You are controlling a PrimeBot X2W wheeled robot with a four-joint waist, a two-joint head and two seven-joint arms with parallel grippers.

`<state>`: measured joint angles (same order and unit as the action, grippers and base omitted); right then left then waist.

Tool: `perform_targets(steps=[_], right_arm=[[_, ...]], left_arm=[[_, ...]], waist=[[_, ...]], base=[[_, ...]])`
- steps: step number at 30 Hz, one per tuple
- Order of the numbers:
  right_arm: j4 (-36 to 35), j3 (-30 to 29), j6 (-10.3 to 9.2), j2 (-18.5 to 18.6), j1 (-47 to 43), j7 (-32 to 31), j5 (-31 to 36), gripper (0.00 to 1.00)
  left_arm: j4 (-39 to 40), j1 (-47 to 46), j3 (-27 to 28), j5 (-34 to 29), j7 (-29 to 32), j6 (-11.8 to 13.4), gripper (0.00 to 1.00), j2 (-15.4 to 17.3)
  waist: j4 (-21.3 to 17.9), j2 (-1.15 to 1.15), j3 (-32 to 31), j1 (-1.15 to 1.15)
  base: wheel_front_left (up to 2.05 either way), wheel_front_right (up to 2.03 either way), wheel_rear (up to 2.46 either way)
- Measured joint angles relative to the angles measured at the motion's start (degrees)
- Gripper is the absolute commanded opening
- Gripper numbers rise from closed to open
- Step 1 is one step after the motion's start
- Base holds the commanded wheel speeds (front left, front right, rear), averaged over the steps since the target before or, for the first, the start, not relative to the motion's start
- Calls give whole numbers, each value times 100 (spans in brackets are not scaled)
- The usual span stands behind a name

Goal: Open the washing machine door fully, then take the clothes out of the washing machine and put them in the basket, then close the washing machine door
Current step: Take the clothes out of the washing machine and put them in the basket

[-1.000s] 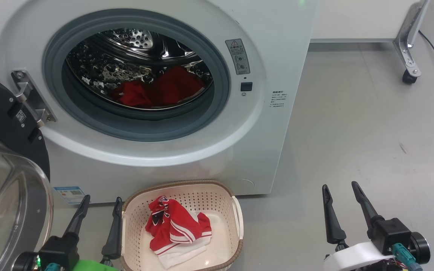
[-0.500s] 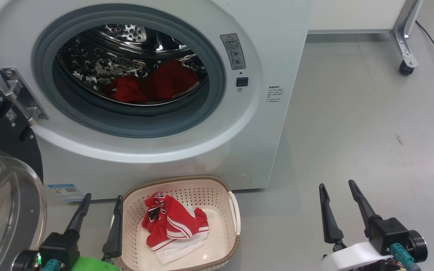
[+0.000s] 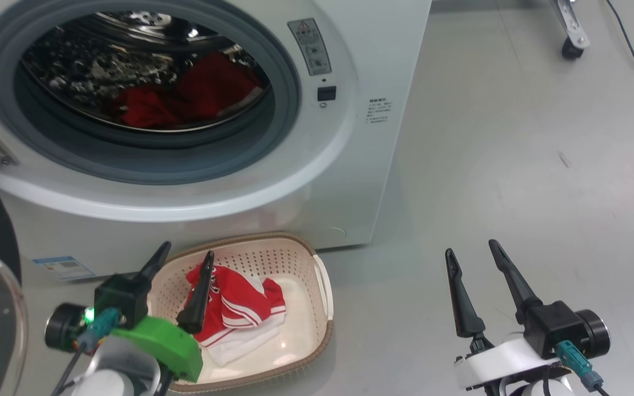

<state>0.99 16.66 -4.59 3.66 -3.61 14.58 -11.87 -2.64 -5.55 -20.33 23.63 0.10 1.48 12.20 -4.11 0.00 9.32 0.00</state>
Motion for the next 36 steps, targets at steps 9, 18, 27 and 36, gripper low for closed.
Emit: perform_targets(steps=[9,18,27,36], right_arm=[[-126,23,-9,-19,271,1,-1,100],[-219,75,-18,-56,637,2,-34,100],[-218,191,-62,-100,962,2,-278,100],[-400,491,-120,-103,1233,3,-783,100]], left_arm=[[-396,-1141,-183,109,831,-499,100,235],[-675,-2247,26,-20,1468,-592,100,844],[-1155,-3096,-20,-168,2276,-770,100,1463],[-1372,-4151,140,-148,2851,-833,100,1856]], waist=[[-300,0,652,0],[-600,0,1280,0],[-980,0,1904,0],[-1356,0,2374,0]], base=[[0,0,0],[0,0,0],[0,0,0],[0,0,0]])
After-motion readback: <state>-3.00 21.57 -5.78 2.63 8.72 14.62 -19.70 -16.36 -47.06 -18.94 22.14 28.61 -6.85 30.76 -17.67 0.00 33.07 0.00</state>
